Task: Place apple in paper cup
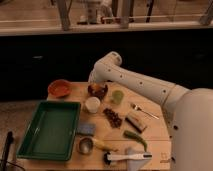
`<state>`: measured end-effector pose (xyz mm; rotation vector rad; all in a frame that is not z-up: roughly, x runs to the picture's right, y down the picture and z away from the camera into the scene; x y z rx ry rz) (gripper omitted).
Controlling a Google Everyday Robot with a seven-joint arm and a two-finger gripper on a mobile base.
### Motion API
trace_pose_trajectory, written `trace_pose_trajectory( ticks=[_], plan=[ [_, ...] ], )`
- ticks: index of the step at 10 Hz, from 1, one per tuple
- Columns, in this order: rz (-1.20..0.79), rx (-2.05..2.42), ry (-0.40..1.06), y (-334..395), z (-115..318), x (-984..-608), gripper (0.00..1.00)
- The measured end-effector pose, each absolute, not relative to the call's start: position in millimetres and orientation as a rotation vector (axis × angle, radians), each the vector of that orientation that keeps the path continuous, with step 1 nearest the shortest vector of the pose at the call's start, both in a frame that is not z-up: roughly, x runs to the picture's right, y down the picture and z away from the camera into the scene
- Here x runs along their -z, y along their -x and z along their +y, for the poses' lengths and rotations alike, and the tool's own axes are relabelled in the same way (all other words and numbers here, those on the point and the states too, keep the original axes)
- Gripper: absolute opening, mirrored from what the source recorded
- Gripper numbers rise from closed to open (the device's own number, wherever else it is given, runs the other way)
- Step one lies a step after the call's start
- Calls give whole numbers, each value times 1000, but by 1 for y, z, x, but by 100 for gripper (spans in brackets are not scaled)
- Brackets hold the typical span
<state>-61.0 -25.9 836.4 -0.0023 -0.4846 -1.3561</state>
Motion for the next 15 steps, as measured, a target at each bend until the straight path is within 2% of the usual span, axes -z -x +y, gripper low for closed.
trace_pose_trajectory(
  ticks=[8,15],
  plan=[
    [-563,1459,22,81,0,-809,1],
    [-638,1504,121,86,14,-799,1]
  ],
)
